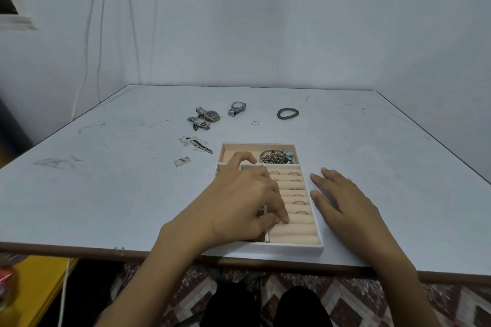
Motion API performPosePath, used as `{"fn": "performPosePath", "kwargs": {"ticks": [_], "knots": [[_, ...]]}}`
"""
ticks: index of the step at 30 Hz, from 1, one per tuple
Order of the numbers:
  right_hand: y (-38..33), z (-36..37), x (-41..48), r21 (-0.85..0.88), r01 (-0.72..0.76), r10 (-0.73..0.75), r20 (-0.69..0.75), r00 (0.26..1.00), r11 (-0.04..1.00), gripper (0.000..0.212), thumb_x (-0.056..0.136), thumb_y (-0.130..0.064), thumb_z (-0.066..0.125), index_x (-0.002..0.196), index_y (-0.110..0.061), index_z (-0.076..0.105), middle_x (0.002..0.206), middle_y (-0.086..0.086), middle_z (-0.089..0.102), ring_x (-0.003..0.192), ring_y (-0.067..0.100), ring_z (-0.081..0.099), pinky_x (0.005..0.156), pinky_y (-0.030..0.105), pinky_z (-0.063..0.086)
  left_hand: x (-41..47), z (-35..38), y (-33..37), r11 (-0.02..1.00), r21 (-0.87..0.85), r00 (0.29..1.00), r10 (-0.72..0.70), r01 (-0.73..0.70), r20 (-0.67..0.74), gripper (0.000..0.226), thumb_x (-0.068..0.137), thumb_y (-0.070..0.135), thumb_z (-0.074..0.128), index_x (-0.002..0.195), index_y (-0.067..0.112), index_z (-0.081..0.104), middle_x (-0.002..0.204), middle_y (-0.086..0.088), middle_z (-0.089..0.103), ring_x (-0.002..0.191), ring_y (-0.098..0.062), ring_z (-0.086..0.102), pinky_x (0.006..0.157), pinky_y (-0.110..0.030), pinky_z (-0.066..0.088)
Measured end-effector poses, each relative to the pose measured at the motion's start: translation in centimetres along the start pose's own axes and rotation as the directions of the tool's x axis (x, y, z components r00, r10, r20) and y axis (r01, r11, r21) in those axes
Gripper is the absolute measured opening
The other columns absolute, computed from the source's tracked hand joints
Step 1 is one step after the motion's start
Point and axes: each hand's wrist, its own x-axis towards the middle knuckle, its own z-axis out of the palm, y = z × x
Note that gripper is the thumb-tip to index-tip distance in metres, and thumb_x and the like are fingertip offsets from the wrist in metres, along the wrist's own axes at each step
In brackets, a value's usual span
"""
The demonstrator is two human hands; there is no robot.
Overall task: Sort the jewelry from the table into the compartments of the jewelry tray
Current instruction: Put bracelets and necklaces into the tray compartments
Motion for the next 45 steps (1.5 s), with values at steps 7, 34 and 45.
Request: {"fn": "performPosePath", "kwargs": {"ticks": [7,34,45], "knots": [[0.1,0.1,0.0,-0.004,0.007,-0.007,-0.004,1.000,1.000,0.048,0.101,-0.043,0.031,0.148,-0.033,0.030,0.158,-0.013,0.017,0.146,0.003,0.010,0.116,0.022,0.005,0.3,0.4,-0.3,0.999,-0.037,1.000,0.003,-0.003,-0.004,0.015,0.080,0.040,0.060,0.085,0.040,0.073,0.080,0.019,0.068,0.085,0.003,0.053,0.103,-0.037,0.024],[-0.6,-2.0,17.4,0.071,0.115,-0.128,0.213,0.969,0.991,0.012,0.087,-0.012,0.056,0.082,-0.020,0.062,0.092,0.001,0.064,0.082,0.016,0.057,0.069,0.026,0.042,3.0,4.7,-19.2,0.810,-0.140,0.790,-0.587,0.570,-0.177,0.030,0.079,0.044,0.047,0.093,0.027,0.066,0.083,0.011,0.051,0.086,-0.015,0.051,0.077,-0.033,0.039],[-0.6,3.1,23.7,-0.202,0.012,-0.056,-0.213,0.975,0.979,0.029,0.101,-0.019,0.039,0.124,-0.014,0.056,0.121,0.014,0.047,0.095,0.034,0.055,0.072,0.033,0.036,9.5,6.1,-20.3,0.923,-0.064,0.900,-0.384,0.379,-0.209,0.021,0.092,0.021,0.055,0.108,0.021,0.067,0.100,0.001,0.067,0.091,-0.021,0.059,0.080,-0.032,0.042]]}}
